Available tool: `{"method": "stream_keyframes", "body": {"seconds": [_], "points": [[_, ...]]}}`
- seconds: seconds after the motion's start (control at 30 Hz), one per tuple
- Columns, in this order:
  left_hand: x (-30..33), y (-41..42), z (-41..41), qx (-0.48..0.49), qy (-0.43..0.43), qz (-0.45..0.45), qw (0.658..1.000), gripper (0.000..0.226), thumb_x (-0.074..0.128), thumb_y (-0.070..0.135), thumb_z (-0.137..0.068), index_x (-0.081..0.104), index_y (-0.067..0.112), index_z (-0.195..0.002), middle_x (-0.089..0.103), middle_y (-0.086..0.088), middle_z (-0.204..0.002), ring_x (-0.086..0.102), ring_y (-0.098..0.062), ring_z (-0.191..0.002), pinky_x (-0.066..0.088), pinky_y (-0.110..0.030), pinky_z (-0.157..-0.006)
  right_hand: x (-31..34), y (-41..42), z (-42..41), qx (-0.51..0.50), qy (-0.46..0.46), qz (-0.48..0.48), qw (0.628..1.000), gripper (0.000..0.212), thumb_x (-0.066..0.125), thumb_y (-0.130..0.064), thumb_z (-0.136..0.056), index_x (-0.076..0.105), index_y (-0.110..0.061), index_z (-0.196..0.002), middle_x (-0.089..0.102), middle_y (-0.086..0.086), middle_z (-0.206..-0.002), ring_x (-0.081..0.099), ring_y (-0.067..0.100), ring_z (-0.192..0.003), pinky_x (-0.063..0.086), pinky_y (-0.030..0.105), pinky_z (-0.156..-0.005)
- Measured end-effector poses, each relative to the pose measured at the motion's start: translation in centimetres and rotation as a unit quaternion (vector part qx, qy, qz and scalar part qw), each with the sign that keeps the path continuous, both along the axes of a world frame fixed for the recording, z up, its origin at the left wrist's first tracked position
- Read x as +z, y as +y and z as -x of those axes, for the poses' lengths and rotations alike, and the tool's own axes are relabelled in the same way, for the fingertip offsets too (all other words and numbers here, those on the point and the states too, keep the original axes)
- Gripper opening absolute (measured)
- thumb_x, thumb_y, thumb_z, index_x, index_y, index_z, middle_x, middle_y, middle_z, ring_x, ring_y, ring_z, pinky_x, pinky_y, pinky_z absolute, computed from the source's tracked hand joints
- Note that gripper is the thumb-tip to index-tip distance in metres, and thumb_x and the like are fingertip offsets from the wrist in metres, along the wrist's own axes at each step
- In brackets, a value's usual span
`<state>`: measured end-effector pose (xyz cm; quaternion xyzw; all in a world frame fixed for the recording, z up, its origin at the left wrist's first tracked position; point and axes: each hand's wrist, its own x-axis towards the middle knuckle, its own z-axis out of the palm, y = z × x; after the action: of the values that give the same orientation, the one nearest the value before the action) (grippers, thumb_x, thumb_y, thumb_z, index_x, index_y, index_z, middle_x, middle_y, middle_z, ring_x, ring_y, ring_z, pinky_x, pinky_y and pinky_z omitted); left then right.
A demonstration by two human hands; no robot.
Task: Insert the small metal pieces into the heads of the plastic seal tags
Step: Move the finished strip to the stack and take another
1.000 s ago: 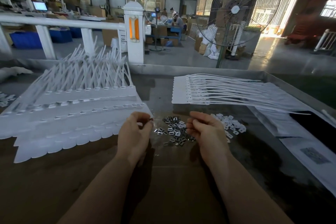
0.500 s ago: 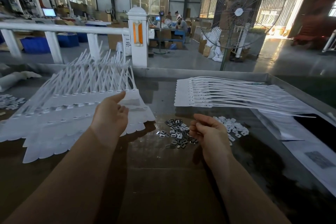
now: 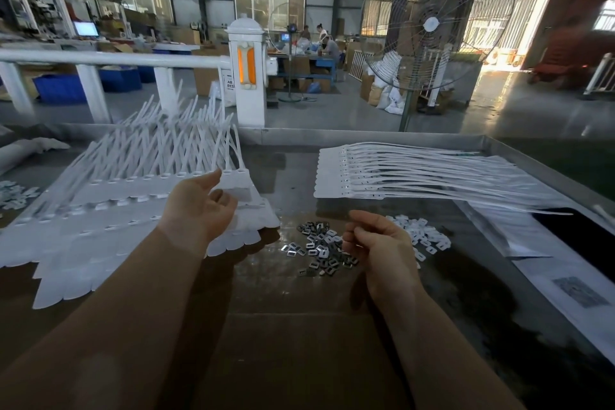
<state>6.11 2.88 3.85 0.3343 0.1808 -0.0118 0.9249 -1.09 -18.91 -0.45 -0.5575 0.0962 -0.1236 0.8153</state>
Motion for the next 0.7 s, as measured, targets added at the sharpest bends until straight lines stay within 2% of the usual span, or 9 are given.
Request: {"method": "stream_keyframes", "body": {"seconds": [0.33, 0.47, 0.53, 0.63, 0.7], "points": [[0.5, 0.2, -0.2, -0.002, 0.007, -0.008, 1.000, 0.046, 0.054, 0.008, -0.091, 0.041, 0.001, -0.134, 0.026, -0.017, -0.149, 0.030, -0.026, -0.137, 0.027, -0.039, -0.111, 0.1, 0.1, 0.0, 0.001, 0.003, -0.009, 1.000, 0.030, 0.042, 0.016, -0.087, 0.066, -0.002, -0.091, 0.064, 0.007, -0.067, 0.060, 0.012, -0.059, 0.052, 0.019, -0.054], [0.2, -0.1, -0.2, 0.002, 0.016, -0.038, 0.999, 0.045, 0.055, 0.011, -0.091, 0.042, 0.003, -0.134, 0.043, -0.007, -0.138, 0.042, -0.020, -0.127, 0.032, -0.037, -0.109, 0.1, 0.1, 0.1, -0.002, 0.005, -0.006, 1.000, 0.029, 0.044, 0.015, -0.087, 0.066, -0.003, -0.089, 0.064, 0.006, -0.066, 0.061, 0.010, -0.056, 0.052, 0.019, -0.053], [0.1, -0.4, -0.1, 0.006, 0.020, -0.060, 0.998, 0.042, 0.055, 0.009, -0.091, 0.045, 0.006, -0.132, 0.052, -0.004, -0.125, 0.050, -0.017, -0.115, 0.035, -0.034, -0.106, 0.1, 0.1, 0.0, -0.001, 0.003, -0.007, 1.000, 0.027, 0.046, 0.014, -0.087, 0.067, -0.003, -0.089, 0.064, 0.005, -0.064, 0.061, 0.009, -0.054, 0.052, 0.019, -0.052], [0.0, -0.7, 0.4, 0.011, 0.024, -0.067, 0.997, 0.040, 0.056, 0.007, -0.090, 0.048, 0.005, -0.130, 0.050, -0.005, -0.131, 0.048, -0.018, -0.121, 0.041, -0.034, -0.098, 0.2, 0.1, 0.0, -0.002, -0.003, -0.006, 1.000, 0.026, 0.047, 0.014, -0.086, 0.067, -0.004, -0.087, 0.064, 0.005, -0.063, 0.060, 0.009, -0.054, 0.052, 0.019, -0.053], [0.1, -1.0, 0.7, 0.013, 0.024, -0.061, 0.998, 0.039, 0.055, 0.005, -0.090, 0.049, 0.005, -0.129, 0.052, -0.007, -0.129, 0.051, -0.018, -0.118, 0.044, -0.033, -0.091, 0.2, 0.1, 0.0, -0.001, -0.003, -0.007, 1.000, 0.026, 0.048, 0.014, -0.086, 0.067, -0.004, -0.086, 0.064, 0.005, -0.064, 0.061, 0.009, -0.054, 0.052, 0.019, -0.053]]}}
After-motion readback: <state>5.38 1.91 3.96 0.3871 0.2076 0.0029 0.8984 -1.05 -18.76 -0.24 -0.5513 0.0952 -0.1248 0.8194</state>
